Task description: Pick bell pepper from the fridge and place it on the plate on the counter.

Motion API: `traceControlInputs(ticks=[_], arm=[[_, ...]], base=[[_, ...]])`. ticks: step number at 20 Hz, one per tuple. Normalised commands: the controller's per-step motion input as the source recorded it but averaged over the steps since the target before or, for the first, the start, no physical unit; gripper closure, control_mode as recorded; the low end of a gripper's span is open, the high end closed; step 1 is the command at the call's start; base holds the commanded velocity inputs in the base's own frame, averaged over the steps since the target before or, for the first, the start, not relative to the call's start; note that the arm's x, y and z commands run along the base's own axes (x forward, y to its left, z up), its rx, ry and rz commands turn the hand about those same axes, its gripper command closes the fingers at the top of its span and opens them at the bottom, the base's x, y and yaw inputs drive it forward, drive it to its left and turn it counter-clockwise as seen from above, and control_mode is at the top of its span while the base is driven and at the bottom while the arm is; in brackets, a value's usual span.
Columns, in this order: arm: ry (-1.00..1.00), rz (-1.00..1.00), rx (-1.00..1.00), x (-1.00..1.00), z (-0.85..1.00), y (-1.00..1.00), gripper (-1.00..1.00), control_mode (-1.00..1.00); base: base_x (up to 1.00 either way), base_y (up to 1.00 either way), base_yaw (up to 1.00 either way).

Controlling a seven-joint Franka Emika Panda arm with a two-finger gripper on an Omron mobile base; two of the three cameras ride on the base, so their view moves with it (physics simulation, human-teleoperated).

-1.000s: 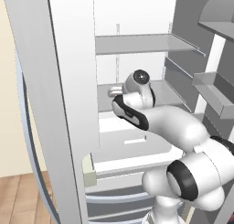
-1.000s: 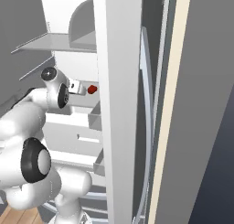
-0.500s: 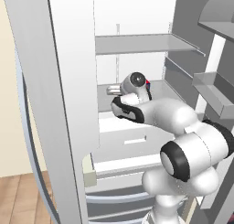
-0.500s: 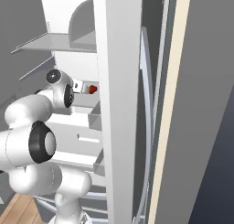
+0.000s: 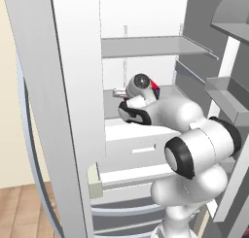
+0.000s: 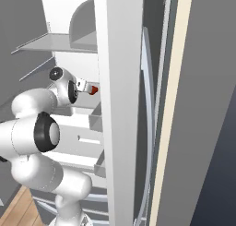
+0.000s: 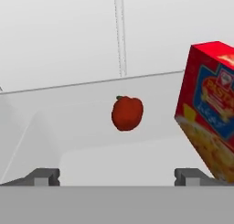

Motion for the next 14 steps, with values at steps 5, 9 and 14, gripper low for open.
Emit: traceControlInputs(ticks=[5, 9, 14], arm=[[0.06, -0.04, 0.06, 0.19, 0.0, -0.03, -1.0, -1.0], [0.07, 0.0, 0.05, 0.19, 0.0, -0.11, -1.0, -1.0], [0.05, 0.0, 0.03, 0.17, -0.01, -0.08, -1.0, -1.0]], base=[[0.0, 0.0, 0.0], [0.0, 0.0, 0.0], [0.0, 0.0, 0.0]])
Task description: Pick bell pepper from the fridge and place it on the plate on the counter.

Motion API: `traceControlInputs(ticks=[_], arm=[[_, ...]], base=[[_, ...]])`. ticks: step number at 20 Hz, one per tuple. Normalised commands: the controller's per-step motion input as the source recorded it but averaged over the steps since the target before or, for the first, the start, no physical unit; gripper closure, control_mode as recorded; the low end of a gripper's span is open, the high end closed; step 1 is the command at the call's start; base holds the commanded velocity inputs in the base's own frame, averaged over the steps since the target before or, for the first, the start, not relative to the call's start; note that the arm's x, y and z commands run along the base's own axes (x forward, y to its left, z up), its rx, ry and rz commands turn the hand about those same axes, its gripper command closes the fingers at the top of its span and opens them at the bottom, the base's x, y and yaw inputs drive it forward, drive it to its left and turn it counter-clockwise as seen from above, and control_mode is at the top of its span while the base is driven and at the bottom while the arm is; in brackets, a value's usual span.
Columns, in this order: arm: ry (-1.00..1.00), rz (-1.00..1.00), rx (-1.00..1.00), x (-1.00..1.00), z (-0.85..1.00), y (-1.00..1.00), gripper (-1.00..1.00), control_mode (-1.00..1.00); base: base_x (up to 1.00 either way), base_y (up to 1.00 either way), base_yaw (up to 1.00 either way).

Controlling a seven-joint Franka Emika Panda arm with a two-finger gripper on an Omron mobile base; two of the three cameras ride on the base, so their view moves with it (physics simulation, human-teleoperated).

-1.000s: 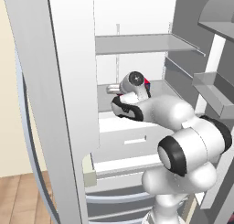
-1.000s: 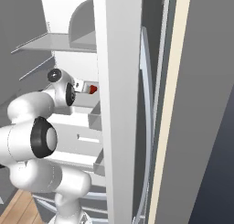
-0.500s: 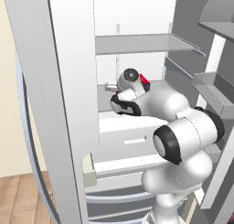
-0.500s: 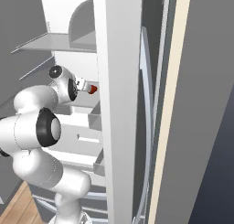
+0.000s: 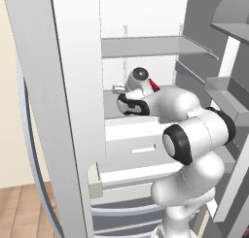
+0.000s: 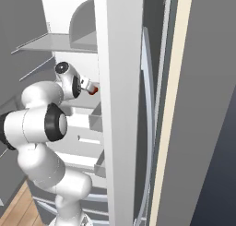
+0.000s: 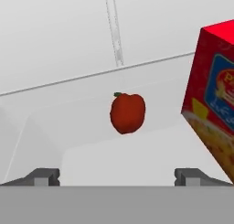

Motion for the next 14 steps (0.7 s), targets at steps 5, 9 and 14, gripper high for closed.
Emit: traceControlInputs(ticks=[5, 9, 14], arm=[[0.0, 0.0, 0.0, 0.27, 0.0, -0.1, -1.0, -1.0], [0.0, 0.0, 0.0, 0.34, -0.03, -0.11, -1.0, -1.0], [0.0, 0.0, 0.0, 0.32, -0.19, -0.04, -1.0, -1.0]], base=[[0.0, 0.0, 0.0], [0.0, 0.0, 0.0], [0.0, 0.0, 0.0]])
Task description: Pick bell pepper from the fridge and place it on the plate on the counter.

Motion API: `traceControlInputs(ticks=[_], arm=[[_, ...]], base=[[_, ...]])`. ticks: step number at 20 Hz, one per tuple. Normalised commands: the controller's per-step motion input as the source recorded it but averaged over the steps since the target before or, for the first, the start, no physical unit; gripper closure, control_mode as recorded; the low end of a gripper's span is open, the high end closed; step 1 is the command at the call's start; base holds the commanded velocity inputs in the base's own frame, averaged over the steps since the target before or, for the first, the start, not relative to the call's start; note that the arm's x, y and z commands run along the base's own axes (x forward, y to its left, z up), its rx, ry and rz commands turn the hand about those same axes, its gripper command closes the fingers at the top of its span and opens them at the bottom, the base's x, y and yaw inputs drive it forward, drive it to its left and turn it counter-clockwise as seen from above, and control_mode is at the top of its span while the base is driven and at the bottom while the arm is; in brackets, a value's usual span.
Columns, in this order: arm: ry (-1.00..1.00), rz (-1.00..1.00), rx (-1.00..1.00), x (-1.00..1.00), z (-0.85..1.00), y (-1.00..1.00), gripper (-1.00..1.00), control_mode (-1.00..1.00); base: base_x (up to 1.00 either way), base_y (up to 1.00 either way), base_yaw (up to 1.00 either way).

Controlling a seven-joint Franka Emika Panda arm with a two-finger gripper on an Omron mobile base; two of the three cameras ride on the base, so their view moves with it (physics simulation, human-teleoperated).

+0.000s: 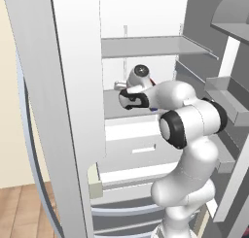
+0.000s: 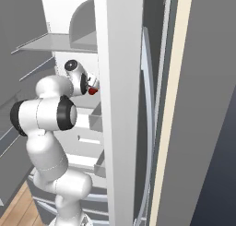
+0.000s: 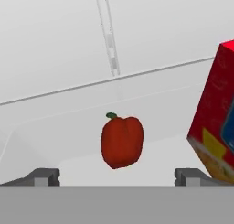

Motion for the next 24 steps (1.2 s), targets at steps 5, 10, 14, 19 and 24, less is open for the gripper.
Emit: traceControlInputs(ticks=[5, 10, 14, 19, 24], arm=[[0.0, 0.0, 0.0, 0.21, -0.24, -0.01, -1.0, -1.0], [0.0, 0.0, 0.0, 0.22, -0.17, 0.0, -1.0, -1.0], [0.0, 0.0, 0.0, 0.28, -0.15, 0.0, -1.0, -1.0], [0.0, 0.0, 0.0, 0.2, -0.1, 0.0, -1.0, -1.0], [0.0, 0.0, 0.0, 0.16, -0.12, 0.0, -1.0, -1.0]], base=[[0.0, 0.0, 0.0], [0.0, 0.0, 0.0], [0.0, 0.0, 0.0], [0.0, 0.0, 0.0], [0.0, 0.0, 0.0]])
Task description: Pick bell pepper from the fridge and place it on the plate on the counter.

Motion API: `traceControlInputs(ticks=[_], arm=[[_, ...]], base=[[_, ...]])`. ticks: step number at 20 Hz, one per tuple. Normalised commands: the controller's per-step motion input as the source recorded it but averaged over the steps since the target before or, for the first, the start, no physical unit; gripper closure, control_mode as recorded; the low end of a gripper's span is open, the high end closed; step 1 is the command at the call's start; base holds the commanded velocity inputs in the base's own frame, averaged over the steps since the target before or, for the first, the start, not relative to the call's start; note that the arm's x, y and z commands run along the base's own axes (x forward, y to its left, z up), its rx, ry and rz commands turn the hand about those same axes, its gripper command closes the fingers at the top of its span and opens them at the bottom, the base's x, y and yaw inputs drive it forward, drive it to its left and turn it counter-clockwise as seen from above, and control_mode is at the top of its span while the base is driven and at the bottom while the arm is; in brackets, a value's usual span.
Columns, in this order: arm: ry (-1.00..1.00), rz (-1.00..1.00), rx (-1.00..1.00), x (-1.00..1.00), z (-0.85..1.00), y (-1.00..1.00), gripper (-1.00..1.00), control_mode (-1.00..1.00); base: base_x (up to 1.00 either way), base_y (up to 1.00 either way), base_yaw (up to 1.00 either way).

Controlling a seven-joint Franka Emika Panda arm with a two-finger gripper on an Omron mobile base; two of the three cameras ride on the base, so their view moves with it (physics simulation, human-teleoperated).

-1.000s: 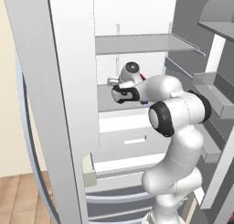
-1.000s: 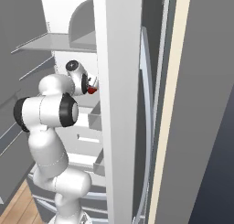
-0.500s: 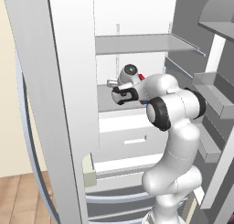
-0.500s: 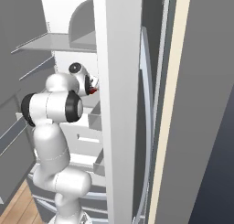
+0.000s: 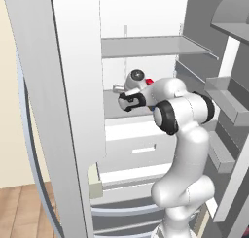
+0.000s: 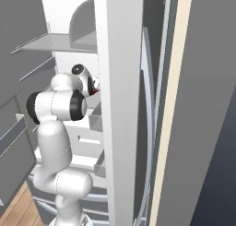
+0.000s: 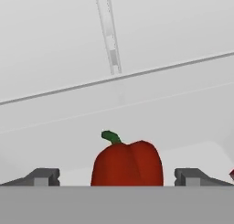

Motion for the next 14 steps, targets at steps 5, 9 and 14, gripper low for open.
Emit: traceControlInputs(ticks=[5, 9, 14], arm=[[0.01, 0.0, 0.0, 0.17, -0.2, 0.0, -1.0, -1.0], [0.0, 0.0, 0.0, 0.12, -0.18, 0.0, -1.0, -1.0], [0.02, 0.0, 0.0, 0.09, -0.18, 0.0, 1.0, -1.0]], base=[[0.0, 0.0, 0.0], [0.0, 0.0, 0.0], [0.0, 0.0, 0.0]])
